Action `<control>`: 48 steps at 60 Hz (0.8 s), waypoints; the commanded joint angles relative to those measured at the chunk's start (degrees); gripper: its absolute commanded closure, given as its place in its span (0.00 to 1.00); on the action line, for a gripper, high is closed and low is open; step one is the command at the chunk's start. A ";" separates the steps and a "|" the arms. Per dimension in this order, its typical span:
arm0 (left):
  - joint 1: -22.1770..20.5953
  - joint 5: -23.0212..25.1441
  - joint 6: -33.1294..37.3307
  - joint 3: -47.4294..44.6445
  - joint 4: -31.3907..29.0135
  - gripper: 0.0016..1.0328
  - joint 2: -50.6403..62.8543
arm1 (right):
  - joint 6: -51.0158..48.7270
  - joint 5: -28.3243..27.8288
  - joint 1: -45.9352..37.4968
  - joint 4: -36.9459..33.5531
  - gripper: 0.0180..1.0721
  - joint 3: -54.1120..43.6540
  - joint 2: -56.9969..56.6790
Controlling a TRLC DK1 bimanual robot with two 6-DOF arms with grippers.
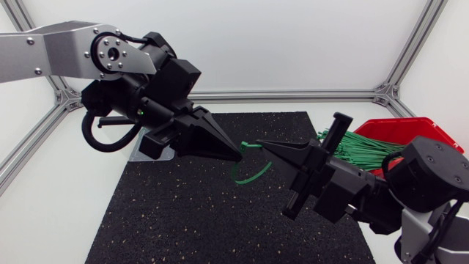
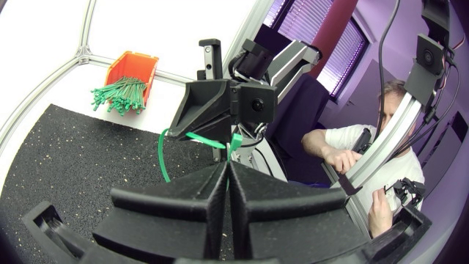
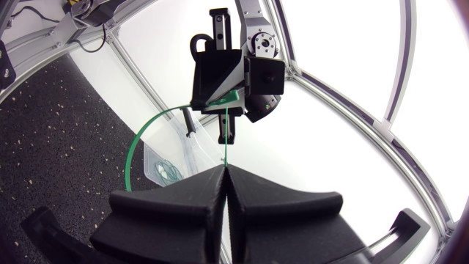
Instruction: Take a green cable tie from the red box, thread the tail through the head to close it, then place it in the transparent bin on the left.
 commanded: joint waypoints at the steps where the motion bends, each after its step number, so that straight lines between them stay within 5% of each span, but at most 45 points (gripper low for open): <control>1: -0.27 0.64 1.71 1.40 -1.03 0.97 1.07 | -1.11 0.57 0.65 0.92 0.94 -1.74 -0.98; 48: -1.85 0.81 4.17 1.14 -3.41 0.97 1.51 | -0.75 -4.36 -1.02 1.80 0.94 -1.83 -0.72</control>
